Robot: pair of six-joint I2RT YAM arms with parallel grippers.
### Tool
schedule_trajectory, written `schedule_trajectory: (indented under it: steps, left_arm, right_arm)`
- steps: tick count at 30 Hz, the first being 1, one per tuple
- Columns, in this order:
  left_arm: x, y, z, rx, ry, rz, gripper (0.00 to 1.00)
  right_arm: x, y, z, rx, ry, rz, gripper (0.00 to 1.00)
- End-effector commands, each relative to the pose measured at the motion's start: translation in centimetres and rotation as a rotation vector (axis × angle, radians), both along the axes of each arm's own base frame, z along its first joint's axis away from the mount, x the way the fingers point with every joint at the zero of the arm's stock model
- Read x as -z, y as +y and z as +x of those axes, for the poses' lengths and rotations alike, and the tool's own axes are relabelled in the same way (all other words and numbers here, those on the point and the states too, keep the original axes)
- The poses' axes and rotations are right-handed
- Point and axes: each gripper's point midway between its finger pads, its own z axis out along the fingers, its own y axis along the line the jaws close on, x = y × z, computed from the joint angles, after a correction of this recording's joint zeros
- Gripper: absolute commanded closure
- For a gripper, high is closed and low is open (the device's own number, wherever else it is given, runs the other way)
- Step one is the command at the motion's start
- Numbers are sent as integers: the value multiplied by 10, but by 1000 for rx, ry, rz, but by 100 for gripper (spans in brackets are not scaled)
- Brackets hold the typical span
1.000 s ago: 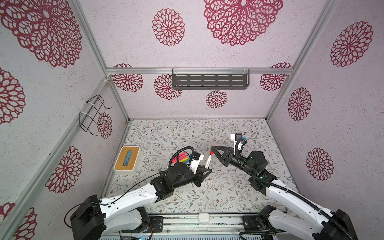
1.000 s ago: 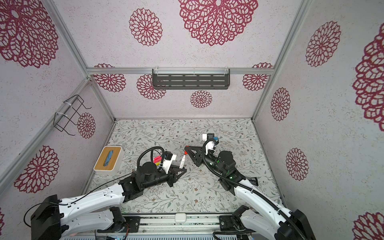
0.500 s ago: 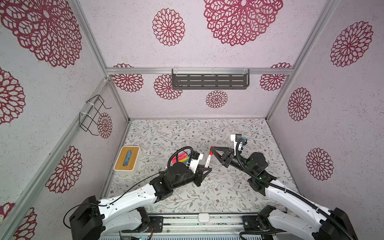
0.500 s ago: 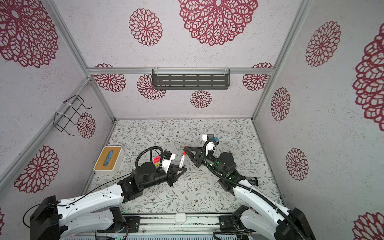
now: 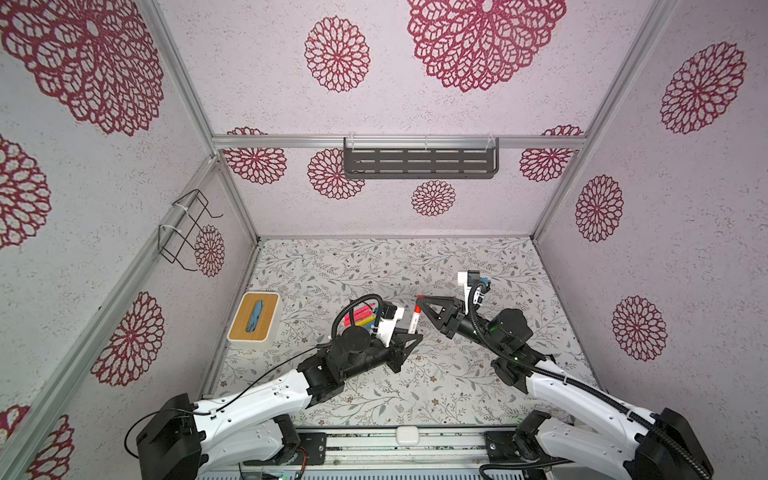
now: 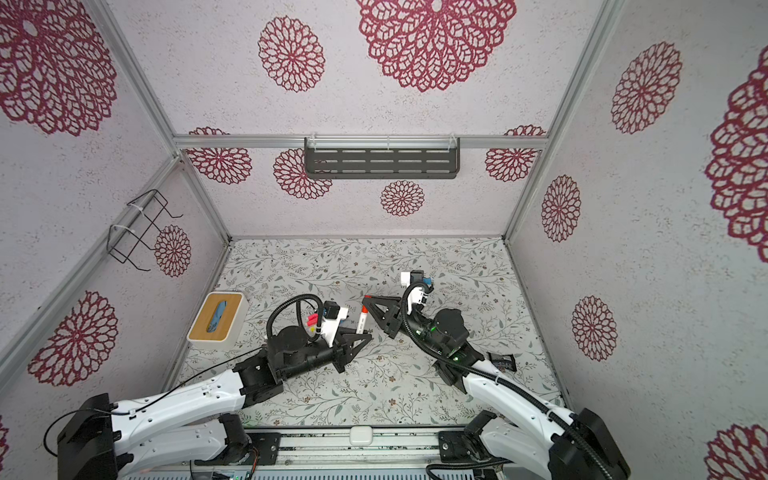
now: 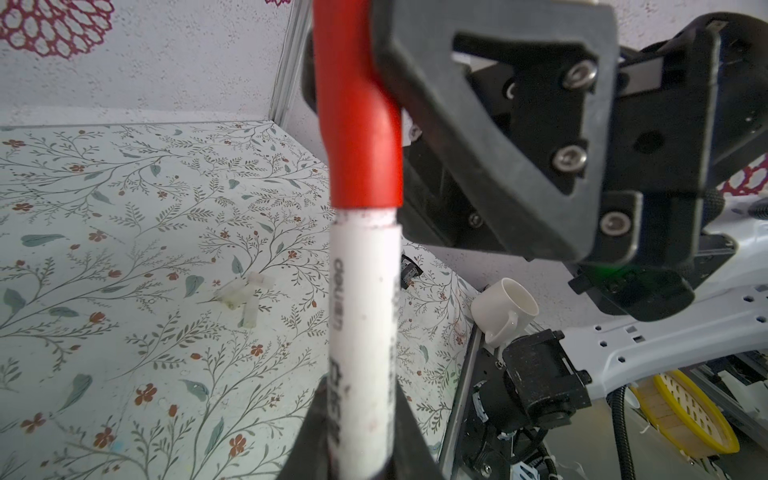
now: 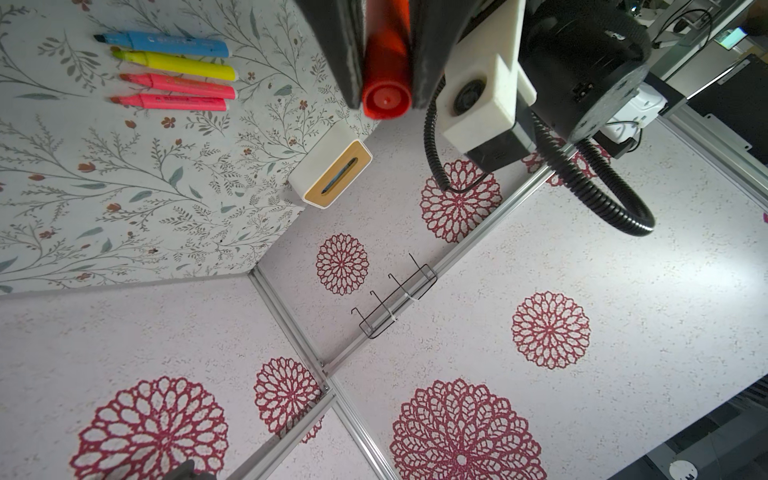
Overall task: Insert the pens into the pen caps
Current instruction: 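Lower the red cap onto the white marker tip with the right gripper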
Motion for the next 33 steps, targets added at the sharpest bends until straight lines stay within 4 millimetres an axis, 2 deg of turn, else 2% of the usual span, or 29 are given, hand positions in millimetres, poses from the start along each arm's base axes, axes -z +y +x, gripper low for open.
schedule_trajectory:
  steps: [1,5,9,13,17,22,28,33]
  left_arm:
    - [-25,6,3,-34,-69,-70,100]
    - [-25,8,3,-37,-76,-70,100]
    - [-21,7,2,-32,-66,-64,100]
    - [-18,5,0,-19,-42,-65,100]
    - [-19,5,-1,-16,-42,-70,100]
    - [-22,5,-1,-13,-47,-73,100]
    - [-19,4,-1,-14,-42,-59,100]
    - [-21,5,1,-24,-55,-59,100]
  right_arm:
    - [-9,-2,-15,-26,-52,13,58]
    - [-12,-10,-15,17,-56,-22,49]
    - [-22,-11,-3,63,-11,-106,49]
    - [-41,-2,6,57,6,-181,48]
    - [-43,8,18,57,34,-251,48]
    - [-41,21,18,0,49,-269,48]
    - [-40,28,10,-54,42,-254,55]
    - [-31,31,6,-76,44,-276,79]
